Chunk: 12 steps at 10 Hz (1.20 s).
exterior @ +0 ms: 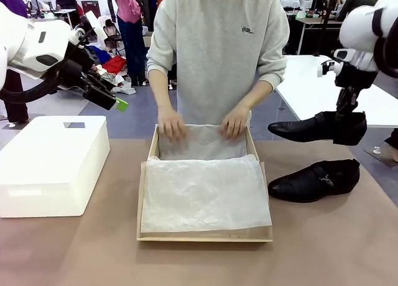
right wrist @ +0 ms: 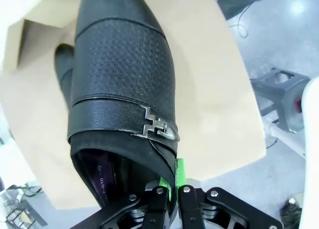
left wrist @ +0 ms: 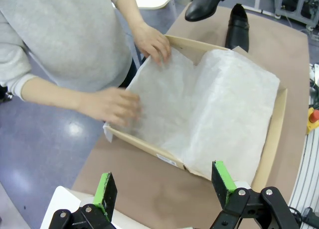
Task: Pack the shoes into the box.
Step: Place one shoe of the Shoes into the Shoes Box.
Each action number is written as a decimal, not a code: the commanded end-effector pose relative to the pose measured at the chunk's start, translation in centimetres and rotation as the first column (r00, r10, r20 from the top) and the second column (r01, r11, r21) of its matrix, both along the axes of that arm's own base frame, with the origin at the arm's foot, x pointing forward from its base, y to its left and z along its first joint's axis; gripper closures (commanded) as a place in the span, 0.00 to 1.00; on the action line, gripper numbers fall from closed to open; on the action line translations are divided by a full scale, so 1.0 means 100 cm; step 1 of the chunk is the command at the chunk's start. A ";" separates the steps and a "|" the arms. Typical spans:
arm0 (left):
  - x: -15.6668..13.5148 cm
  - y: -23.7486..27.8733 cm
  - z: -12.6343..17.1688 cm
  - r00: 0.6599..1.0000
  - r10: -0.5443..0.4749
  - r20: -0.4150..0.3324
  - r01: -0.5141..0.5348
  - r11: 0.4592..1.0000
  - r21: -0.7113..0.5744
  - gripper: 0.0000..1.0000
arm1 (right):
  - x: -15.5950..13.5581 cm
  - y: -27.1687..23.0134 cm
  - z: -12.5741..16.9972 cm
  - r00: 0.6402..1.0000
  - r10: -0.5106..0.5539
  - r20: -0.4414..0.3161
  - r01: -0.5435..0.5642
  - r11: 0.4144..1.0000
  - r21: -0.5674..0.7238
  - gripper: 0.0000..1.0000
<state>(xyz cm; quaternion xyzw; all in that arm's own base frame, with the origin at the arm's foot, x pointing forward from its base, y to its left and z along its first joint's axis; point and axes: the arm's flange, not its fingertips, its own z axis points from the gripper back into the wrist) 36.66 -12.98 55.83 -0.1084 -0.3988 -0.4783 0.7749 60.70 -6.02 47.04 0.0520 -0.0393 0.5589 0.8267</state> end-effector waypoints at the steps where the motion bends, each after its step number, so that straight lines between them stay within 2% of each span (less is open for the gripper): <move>1: 0.001 0.001 0.000 1.000 -0.005 -0.003 0.005 1.000 -0.010 0.00 | -0.007 0.017 0.036 1.000 -0.027 -0.016 0.026 0.999 -0.040 1.00; 3: 0.001 0.001 0.000 1.000 -0.005 -0.003 0.005 1.000 -0.010 0.00 | -0.016 0.045 0.069 1.000 -0.011 -0.003 0.011 0.998 -0.059 1.00; 6: 0.001 0.001 0.000 1.000 -0.005 -0.003 0.005 1.000 -0.010 0.00 | -0.023 0.084 0.096 0.999 0.026 0.022 -0.025 0.998 -0.052 1.00; 9: 0.001 0.001 0.000 1.000 -0.005 -0.003 0.005 1.000 -0.010 0.00 | -0.030 0.087 0.101 0.998 0.051 0.023 -0.050 0.998 -0.041 1.00; 12: 0.001 0.001 0.000 1.000 -0.005 -0.003 0.005 1.000 -0.010 0.00 | -0.027 0.094 0.094 0.998 0.056 0.029 -0.056 0.998 -0.027 1.00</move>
